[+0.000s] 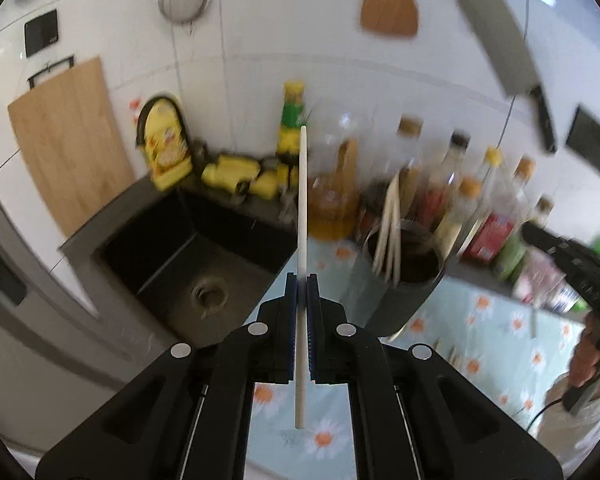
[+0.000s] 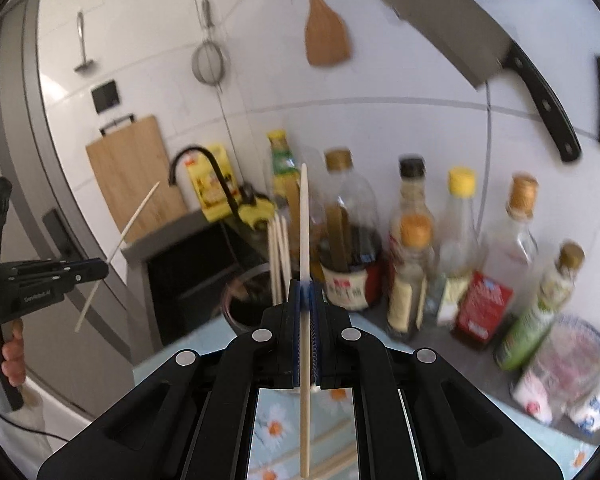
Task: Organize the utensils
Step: 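Lift both held chopsticks upright and carry them over the black holder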
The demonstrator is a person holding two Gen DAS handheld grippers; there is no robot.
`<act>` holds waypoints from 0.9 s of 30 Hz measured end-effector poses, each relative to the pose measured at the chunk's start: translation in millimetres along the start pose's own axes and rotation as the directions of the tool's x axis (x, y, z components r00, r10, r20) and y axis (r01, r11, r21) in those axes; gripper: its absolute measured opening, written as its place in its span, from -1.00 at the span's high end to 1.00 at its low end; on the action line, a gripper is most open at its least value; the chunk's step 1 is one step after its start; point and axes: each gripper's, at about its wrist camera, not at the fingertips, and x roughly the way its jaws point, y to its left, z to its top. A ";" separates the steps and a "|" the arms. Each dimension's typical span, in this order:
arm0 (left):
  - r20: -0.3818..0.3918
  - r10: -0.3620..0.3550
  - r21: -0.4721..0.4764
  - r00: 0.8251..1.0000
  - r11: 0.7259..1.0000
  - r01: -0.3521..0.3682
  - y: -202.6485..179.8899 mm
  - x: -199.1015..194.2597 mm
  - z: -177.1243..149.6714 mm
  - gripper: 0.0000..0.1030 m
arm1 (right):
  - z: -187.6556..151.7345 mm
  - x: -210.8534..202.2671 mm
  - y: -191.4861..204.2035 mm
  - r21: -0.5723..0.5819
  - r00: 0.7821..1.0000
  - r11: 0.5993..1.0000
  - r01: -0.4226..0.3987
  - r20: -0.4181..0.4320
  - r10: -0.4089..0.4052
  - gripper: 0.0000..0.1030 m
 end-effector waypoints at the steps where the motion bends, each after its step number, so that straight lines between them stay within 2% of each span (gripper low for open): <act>1: 0.027 -0.002 -0.005 1.000 1.000 0.002 -0.2 -1.7 3.9 0.90 | 4.8 0.2 2.1 -0.008 1.000 1.000 -0.009 0.017 0.009 0.91; 5: 0.123 -0.029 -0.020 0.992 0.999 0.032 -0.2 -3.9 14.6 0.90 | 20.2 1.2 7.1 -0.022 0.995 0.998 -0.052 0.079 0.054 0.91; 9: 0.230 -0.088 -0.035 0.969 0.995 0.098 -0.4 -0.7 19.9 0.90 | 27.7 -1.6 12.6 -0.031 0.983 0.994 -0.101 0.153 0.104 0.91; 17: 0.406 -0.213 -0.027 0.889 0.969 0.245 -4.4 13.4 17.1 0.90 | 30.8 5.0 18.1 -0.060 0.930 0.974 -0.219 0.289 0.227 0.91; 20: 0.419 -0.265 -0.027 0.868 0.952 0.304 -7.2 35.0 15.5 0.90 | 30.0 16.7 18.6 -0.068 0.925 0.975 -0.212 0.307 0.223 0.91; 23: 0.420 -0.266 -0.021 0.868 0.953 0.302 -12.5 52.5 12.2 0.90 | 28.2 29.9 18.3 -0.068 0.930 0.979 -0.193 0.304 0.205 0.91; 27: 0.400 -0.331 -0.013 0.854 0.930 0.367 -18.3 81.3 9.8 0.90 | 24.6 58.7 13.8 -0.041 0.950 0.990 -0.137 0.276 0.143 0.91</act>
